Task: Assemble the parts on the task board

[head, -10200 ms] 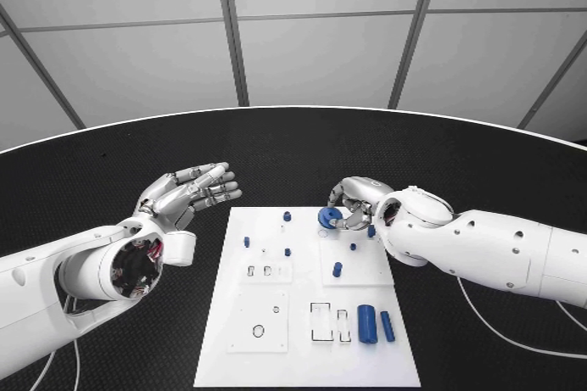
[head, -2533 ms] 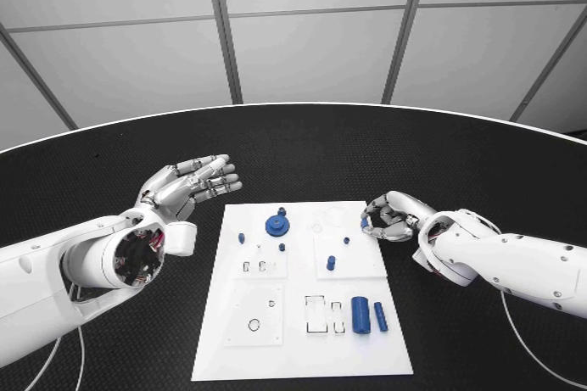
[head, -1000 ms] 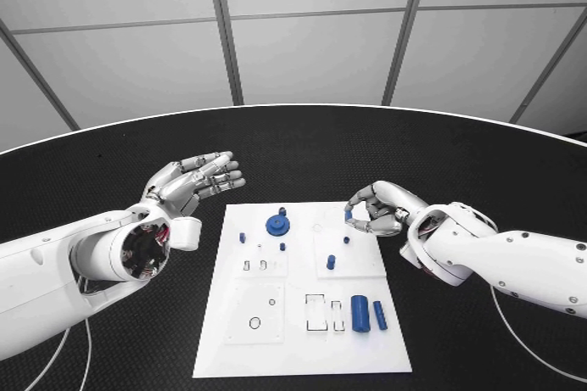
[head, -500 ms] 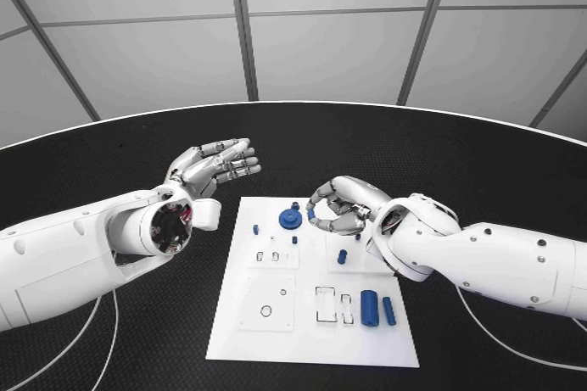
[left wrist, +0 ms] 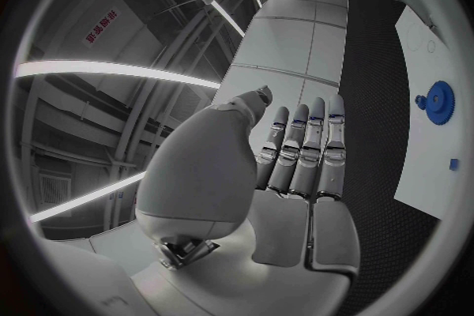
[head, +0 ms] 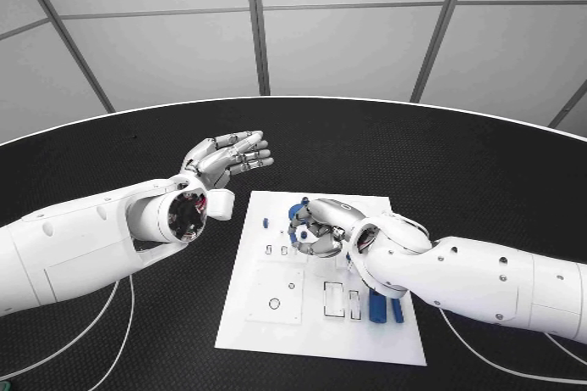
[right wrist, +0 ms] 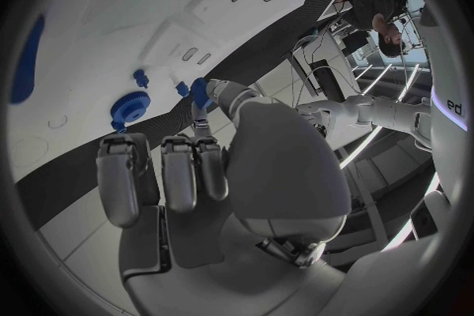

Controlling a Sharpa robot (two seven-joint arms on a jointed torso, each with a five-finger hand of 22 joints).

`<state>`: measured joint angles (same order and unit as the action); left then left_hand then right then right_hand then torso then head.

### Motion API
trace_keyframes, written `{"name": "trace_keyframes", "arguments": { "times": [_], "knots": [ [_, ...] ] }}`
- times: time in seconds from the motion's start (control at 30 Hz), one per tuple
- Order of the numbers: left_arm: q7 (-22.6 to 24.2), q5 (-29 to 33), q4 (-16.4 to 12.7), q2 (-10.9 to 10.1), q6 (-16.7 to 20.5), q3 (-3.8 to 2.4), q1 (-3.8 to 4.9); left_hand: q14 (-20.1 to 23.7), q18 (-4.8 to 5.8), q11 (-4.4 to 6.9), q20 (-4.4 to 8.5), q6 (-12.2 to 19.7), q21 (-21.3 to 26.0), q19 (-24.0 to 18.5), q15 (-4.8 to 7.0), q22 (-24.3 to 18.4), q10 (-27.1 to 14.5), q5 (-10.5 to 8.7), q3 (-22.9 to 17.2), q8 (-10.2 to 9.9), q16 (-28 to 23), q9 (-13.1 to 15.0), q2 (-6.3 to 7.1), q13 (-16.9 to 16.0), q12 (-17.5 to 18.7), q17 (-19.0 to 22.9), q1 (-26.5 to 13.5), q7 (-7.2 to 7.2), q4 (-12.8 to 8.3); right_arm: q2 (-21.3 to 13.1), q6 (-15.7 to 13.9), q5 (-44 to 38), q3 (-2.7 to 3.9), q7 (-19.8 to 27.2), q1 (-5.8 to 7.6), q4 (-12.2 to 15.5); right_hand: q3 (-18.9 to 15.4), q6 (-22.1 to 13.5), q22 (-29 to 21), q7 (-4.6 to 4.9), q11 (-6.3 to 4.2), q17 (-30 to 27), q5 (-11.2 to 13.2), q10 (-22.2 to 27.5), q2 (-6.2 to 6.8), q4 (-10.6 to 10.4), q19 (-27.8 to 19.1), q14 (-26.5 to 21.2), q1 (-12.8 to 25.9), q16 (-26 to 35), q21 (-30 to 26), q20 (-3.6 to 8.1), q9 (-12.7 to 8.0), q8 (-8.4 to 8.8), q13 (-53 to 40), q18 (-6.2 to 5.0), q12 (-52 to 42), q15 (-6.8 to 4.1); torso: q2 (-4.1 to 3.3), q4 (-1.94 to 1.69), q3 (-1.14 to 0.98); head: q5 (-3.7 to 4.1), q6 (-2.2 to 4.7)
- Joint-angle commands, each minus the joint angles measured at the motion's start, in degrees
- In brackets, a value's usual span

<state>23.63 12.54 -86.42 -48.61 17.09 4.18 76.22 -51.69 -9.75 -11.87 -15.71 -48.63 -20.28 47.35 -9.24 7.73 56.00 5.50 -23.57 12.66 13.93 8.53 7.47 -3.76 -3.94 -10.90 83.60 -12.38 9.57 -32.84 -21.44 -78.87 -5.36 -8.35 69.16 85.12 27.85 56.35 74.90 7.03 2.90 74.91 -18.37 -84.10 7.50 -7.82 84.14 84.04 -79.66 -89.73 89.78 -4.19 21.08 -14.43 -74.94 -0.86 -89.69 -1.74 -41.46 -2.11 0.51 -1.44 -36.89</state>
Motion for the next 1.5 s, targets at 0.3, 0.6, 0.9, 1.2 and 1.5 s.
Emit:
{"name": "trace_keyframes", "arguments": {
  "times": [0.3, 0.6, 0.9, 1.2, 1.5],
  "knots": [
    [-0.04, 0.01, -0.03, 0.17, -0.09, 0.00, 0.00, 0.13, -0.68, 0.00, -0.17, 0.29, -0.37, -0.37, -0.30, -0.07, -0.38, -0.17, -0.44, -0.26, -0.25, -0.07, 0.29, 0.01, 0.17, -0.10, -0.30, -2.56, -0.10, 1.67, 0.88, -2.89, -0.26, -1.98, -1.62, -0.79, 0.46, 0.00, 15.10, 0.38, -0.25, 15.08, -0.50, -5.90, -0.37, -0.06, 5.86, 5.96, 0.21, -0.27, 0.22, -0.12, 0.69, -0.17, -15.06, 0.86, -0.31, 0.20, -0.16, -0.11, -0.09, -0.48, -0.58],
    [-0.05, 0.01, -0.19, 0.01, -0.07, 0.00, 0.00, 0.13, -0.68, 0.00, -0.17, 0.29, -0.37, -0.37, -0.30, -0.07, -0.38, -0.17, -0.44, -0.26, -0.25, -0.07, 0.29, 0.01, 0.17, -0.10, -0.30, -2.56, -0.10, 1.99, 1.24, -3.11, -0.28, -2.77, -1.90, -1.16, 0.46, 0.00, 15.10, 0.38, -0.25, 15.08, -0.50, -5.90, -0.37, -0.06, 5.86, 5.96, 0.21, -0.27, 0.22, -0.12, 0.69, -0.17, -15.06, 0.86, -0.31, 0.20, -0.18, -0.10, -0.06, -0.64, -0.90],
    [-0.08, 0.01, -0.45, -0.13, -0.08, 0.00, 0.01, 0.13, -0.68, 0.00, -0.17, 0.29, -0.37, -0.37, -0.30, -0.07, -0.38, -0.17, -0.44, -0.26, -0.25, -0.07, 0.29, 0.01, 0.17, -0.10, -0.30, -2.56, -0.10, 2.56, 1.61, -3.14, -0.29, -3.51, -1.99, -2.14, 0.49, -0.02, 15.10, 0.38, -0.23, 15.07, -0.60, -5.90, -0.34, -0.02, 5.86, 5.96, 0.28, -0.27, 0.22, -0.14, 0.72, -0.18, -15.06, 0.86, -0.31, 0.22, -0.14, -0.08, -0.07, -0.66, -1.14],
    [-0.11, 0.01, -0.76, -0.31, -0.06, 0.00, 0.01, 0.13, -0.68, 0.00, -0.17, 0.29, -0.37, -0.37, -0.30, -0.07, -0.38, -0.17, -0.44, -0.26, -0.25, -0.07, 0.29, 0.01, 0.17, -0.10, -0.30, -2.56, -0.10, 3.02, 1.18, -3.14, -0.29, -5.35, -2.09, -3.27, 0.50, -0.01, 15.10, 0.39, -0.22, 14.98, -0.68, -5.90, -0.29, 0.03, 5.86, 5.94, 0.38, -0.24, 0.22, -0.17, 0.76, -0.22, -15.06, 0.86, -0.31, 0.25, -0.17, -0.07, -0.11, -0.64, -1.21],
    [-0.13, 0.01, -0.90, -0.39, -0.07, 0.00, 0.01, 0.13, -0.68, 0.00, -0.17, 0.29, -0.37, -0.37, -0.30, -0.07, -0.38, -0.17, -0.44, -0.26, -0.25, -0.07, 0.29, 0.01, 0.17, -0.10, -0.30, -2.56, -0.10, 3.28, 1.59, -3.14, -0.29, -5.67, -2.11, -3.39, 0.50, -0.01, 15.10, 0.39, -0.22, 14.98, -0.68, -5.90, -0.29, 0.03, 5.86, 5.94, 0.38, -0.24, 0.22, -0.17, 0.76, -0.22, -15.06, 0.86, -0.31, 0.25, -0.16, -0.01, -0.13, -0.68, -1.38]
  ]
}}
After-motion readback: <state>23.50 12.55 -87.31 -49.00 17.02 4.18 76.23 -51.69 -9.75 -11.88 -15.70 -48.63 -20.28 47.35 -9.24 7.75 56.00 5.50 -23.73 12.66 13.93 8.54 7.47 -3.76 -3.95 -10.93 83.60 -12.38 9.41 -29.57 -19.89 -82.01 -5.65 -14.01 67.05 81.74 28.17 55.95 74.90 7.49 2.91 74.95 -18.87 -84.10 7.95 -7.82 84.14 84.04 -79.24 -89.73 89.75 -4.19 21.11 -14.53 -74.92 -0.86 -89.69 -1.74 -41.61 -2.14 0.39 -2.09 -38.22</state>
